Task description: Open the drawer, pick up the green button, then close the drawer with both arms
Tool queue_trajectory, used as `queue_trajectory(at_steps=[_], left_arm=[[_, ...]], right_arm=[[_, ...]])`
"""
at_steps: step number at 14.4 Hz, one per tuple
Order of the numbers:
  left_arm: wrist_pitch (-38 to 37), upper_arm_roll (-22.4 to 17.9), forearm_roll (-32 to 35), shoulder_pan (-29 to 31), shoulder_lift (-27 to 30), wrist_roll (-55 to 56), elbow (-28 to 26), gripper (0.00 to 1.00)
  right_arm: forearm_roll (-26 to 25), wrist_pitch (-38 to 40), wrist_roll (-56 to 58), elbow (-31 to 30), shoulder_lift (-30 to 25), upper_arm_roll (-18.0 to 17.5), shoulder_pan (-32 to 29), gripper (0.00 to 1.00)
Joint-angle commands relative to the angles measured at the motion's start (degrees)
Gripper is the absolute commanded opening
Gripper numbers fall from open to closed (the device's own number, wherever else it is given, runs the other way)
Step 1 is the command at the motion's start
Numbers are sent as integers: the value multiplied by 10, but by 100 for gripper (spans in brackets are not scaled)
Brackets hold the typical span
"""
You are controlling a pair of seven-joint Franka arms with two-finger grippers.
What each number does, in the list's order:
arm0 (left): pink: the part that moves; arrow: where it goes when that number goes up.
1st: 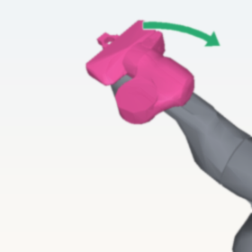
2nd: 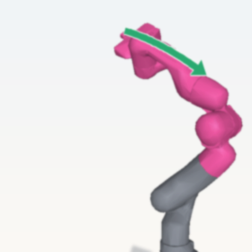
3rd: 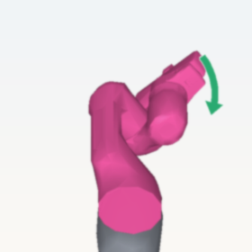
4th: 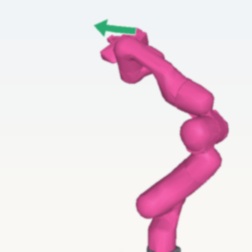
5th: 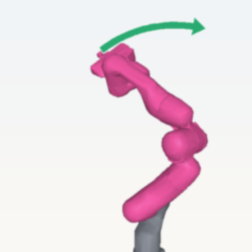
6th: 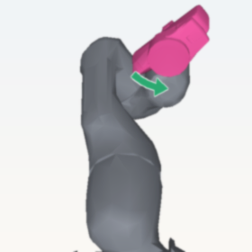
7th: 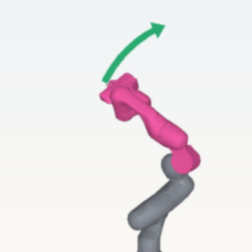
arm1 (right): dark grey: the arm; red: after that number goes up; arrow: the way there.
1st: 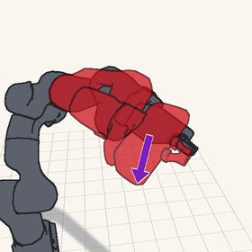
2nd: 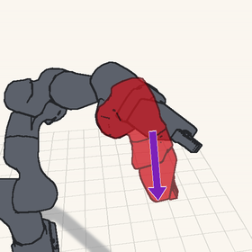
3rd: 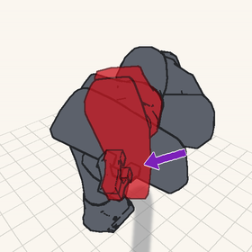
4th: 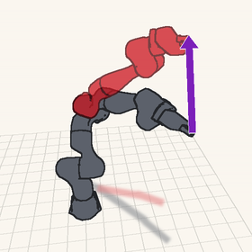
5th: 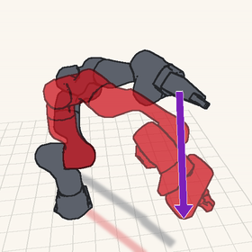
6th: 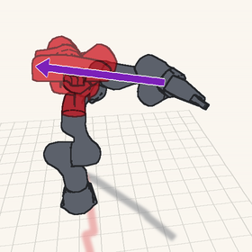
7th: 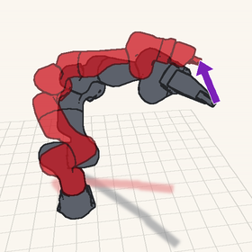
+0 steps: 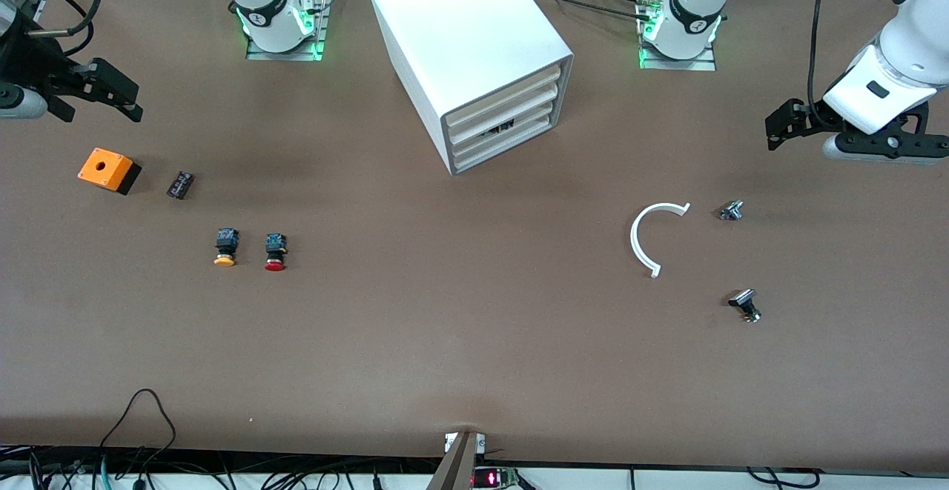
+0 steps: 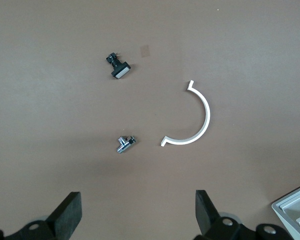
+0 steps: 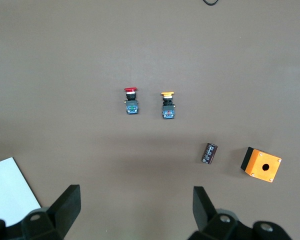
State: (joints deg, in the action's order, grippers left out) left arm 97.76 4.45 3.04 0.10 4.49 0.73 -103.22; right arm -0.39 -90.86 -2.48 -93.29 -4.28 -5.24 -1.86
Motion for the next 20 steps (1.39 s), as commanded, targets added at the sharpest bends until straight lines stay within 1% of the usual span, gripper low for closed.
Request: queue_trajectory(at_steps=[1, 9, 10, 11, 13, 15, 20], left_arm=[[-14, -1, -8, 0, -2, -5, 12, 100], [-17, 0, -7, -1, -3, -3, 13, 100], [-19, 5, -10, -1, -1, 0, 13, 100], [-20, 18, -9, -1, -1, 2, 13, 100], [-24, 24, -2, 1, -6, 1, 34, 100], [-36, 25, -2, -1, -7, 3, 36, 100], [-37, 29, -2, -2, -9, 7, 41, 100]], right_arm=[[-4, 8, -9, -2, -10, -6, -2, 99], [-8, 16, 0, 0, -2, -5, -2, 99], [-8, 20, 1, -3, -2, -6, -2, 99], [-8, 23, 0, -6, -2, -5, -2, 99], [-7, 24, -1, -5, 0, -6, -2, 99], [-8, 26, 0, -5, 8, -7, 3, 99], [-5, 20, -10, -5, 34, -7, 24, 99]])
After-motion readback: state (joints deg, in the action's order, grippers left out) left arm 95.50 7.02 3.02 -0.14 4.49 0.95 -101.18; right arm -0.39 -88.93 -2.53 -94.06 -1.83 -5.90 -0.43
